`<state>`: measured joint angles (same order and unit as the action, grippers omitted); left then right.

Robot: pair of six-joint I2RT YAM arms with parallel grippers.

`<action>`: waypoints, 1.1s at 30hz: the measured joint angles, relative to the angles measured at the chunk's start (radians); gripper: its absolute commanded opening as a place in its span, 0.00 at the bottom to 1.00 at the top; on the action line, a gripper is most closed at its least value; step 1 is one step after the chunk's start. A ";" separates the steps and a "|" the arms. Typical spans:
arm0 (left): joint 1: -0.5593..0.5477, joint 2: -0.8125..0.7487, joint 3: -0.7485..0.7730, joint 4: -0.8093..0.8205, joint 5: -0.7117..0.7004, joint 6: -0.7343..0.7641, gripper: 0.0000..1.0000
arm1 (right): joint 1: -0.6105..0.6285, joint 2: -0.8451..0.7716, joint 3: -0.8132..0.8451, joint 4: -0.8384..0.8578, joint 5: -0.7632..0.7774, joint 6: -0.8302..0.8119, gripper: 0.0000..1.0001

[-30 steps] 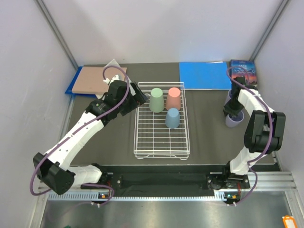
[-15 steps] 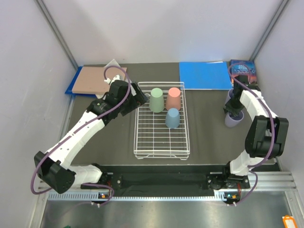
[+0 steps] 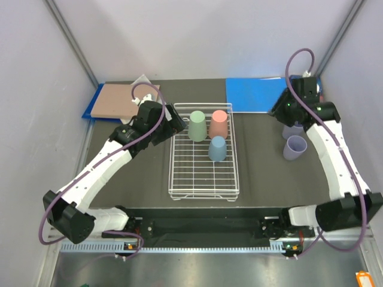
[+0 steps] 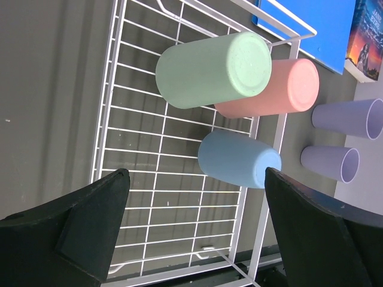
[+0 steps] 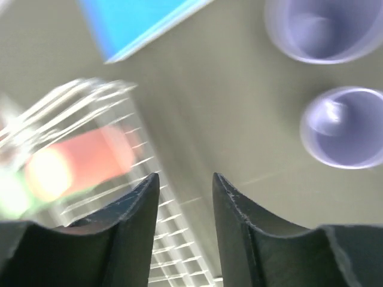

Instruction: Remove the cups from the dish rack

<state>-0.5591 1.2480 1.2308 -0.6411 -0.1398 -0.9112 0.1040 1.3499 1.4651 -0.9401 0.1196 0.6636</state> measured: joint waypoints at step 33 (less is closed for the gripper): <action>-0.001 -0.048 -0.006 -0.175 -0.213 0.077 0.99 | 0.693 0.037 -0.204 0.366 0.157 -0.260 0.98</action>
<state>-0.5598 1.2003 1.2243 -0.8162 -0.3527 -0.8341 0.7967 1.3869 1.2610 -0.5743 0.2768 0.4034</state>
